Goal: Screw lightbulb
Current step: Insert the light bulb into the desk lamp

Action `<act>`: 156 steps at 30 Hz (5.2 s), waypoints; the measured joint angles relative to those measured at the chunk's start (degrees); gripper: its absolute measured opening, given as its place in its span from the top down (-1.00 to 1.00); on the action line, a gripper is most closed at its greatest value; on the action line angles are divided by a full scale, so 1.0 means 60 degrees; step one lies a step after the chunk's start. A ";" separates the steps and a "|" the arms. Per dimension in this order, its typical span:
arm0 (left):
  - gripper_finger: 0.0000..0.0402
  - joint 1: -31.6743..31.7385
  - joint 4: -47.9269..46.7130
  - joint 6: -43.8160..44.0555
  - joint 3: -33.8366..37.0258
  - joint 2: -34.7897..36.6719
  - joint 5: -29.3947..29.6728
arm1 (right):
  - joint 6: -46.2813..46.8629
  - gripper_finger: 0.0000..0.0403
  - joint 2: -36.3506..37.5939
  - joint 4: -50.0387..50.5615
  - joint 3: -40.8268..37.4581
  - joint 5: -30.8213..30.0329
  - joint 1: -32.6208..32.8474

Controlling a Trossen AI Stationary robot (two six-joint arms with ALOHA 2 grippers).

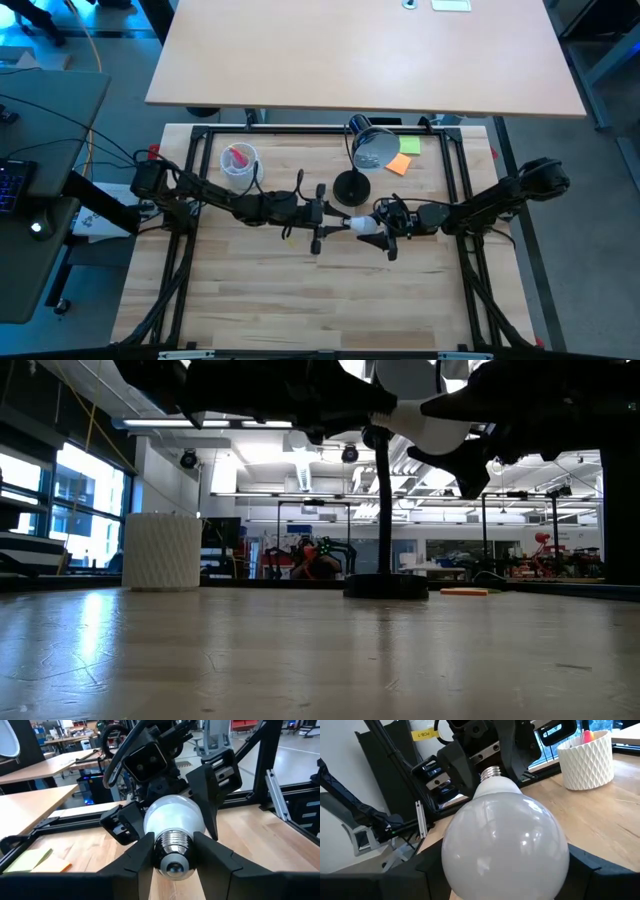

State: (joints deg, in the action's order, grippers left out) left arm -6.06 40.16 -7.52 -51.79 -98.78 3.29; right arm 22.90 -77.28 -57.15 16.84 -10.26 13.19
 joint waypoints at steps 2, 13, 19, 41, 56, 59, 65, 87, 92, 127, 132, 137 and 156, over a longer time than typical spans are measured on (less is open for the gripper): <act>0.35 0.0000 -0.0007 0.0072 0.0000 0.0000 0.0046 | 0.0004 -0.22 0.0000 -0.0009 0.0000 -0.0035 0.0000; 0.13 -0.0039 -0.0190 0.0180 0.0011 -0.0011 0.0019 | -0.0003 -0.22 0.0007 -0.0141 0.0004 -0.0068 -0.0001; 0.14 -0.0055 0.0302 0.0239 0.0011 -0.0011 -0.0022 | -0.0069 -0.22 0.0007 -0.0127 0.0004 -0.0040 0.0000; 0.50 -0.0066 0.0306 -0.0012 0.0011 0.0018 -0.0058 | -0.0219 -0.22 0.0004 -0.0265 -0.0007 -0.0001 0.0007; 0.50 -0.0073 0.0191 -0.0047 -0.0007 0.0255 -0.0237 | 0.0301 -0.22 -0.0007 -0.0693 0.0178 0.0098 0.0001; 0.50 -0.0072 0.0136 -0.0087 0.0004 0.0250 -0.0215 | 0.0172 -0.22 -0.0007 -0.0569 0.0197 -0.0127 0.0010; 0.46 -0.0062 0.0066 -0.0041 0.0014 0.0231 -0.0167 | 0.0295 -0.24 0.0004 -0.0365 0.0222 -0.0367 0.0018; 0.46 -0.0091 0.0014 0.0022 0.0016 0.0194 -0.0292 | 0.1803 -0.36 0.0015 0.0167 0.0282 0.1867 -0.0298; 0.47 -0.0106 -0.0009 -0.0019 0.0015 0.0189 -0.0393 | 0.2621 -0.47 0.0015 0.0163 0.0291 0.2862 -0.0497; 0.50 0.0845 0.6611 0.1636 0.3052 0.0219 -0.1798 | 0.0615 -0.48 0.2710 1.0656 0.2474 -0.5223 0.3175; 0.51 0.0500 0.7628 0.1148 0.3142 0.0219 -0.2151 | -0.0864 -0.48 0.1998 1.0405 0.2873 -0.5966 0.3034; 0.51 0.0103 0.8155 0.0648 0.3006 0.0219 -0.2259 | -0.3027 -0.48 0.1375 0.7524 0.2856 -0.5670 0.2798; 0.50 -0.0062 0.8296 0.0461 0.2648 0.0219 -0.2464 | -0.8478 -0.48 0.0360 0.5064 0.5262 -0.4250 0.2872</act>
State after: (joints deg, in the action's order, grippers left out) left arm -6.44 89.94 -4.75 -35.90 -97.47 -11.49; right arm -27.97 -75.11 -26.76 48.41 -35.76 30.42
